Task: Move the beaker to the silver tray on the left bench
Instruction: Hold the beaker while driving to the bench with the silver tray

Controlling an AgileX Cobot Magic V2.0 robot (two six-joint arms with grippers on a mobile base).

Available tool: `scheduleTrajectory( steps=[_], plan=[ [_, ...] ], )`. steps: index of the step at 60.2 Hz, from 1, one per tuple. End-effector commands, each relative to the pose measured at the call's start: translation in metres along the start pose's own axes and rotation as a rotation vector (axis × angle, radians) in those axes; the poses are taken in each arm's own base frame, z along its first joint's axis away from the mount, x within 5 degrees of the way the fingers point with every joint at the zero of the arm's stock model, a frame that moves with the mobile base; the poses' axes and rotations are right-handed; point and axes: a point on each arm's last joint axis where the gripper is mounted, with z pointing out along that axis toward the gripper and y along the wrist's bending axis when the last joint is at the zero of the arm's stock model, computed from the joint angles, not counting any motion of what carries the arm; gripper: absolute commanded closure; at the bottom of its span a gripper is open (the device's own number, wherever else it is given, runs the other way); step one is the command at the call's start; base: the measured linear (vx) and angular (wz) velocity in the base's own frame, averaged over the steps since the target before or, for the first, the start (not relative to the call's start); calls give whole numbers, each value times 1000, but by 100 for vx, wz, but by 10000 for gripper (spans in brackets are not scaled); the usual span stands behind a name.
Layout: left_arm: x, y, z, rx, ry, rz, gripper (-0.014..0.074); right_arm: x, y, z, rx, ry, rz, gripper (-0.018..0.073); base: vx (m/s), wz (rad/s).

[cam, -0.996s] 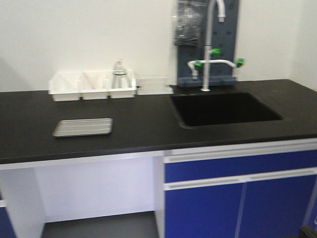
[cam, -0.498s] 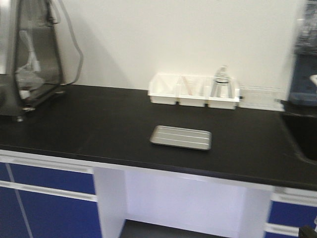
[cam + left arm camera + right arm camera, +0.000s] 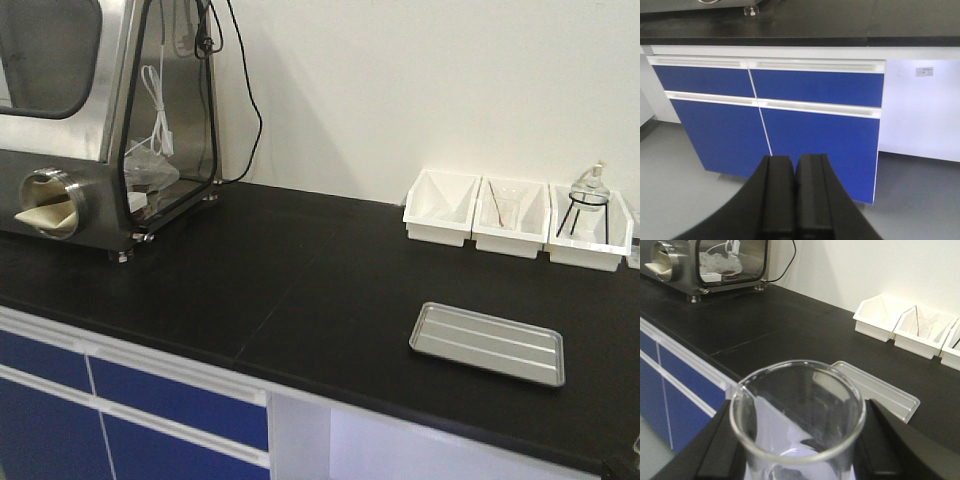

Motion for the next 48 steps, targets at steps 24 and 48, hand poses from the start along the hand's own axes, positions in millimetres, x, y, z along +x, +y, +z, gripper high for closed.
scheduleTrajectory(
  steps=[24,48],
  plan=[
    [-1,-1,2,7,-63,-2,595,-14,1,-2,-25,-67,-27,571,39,-32],
    [-1,-1,2,7,-63,-2,595,-14,1,-2,-25,-67,-27,571,31,-46]
  ],
)
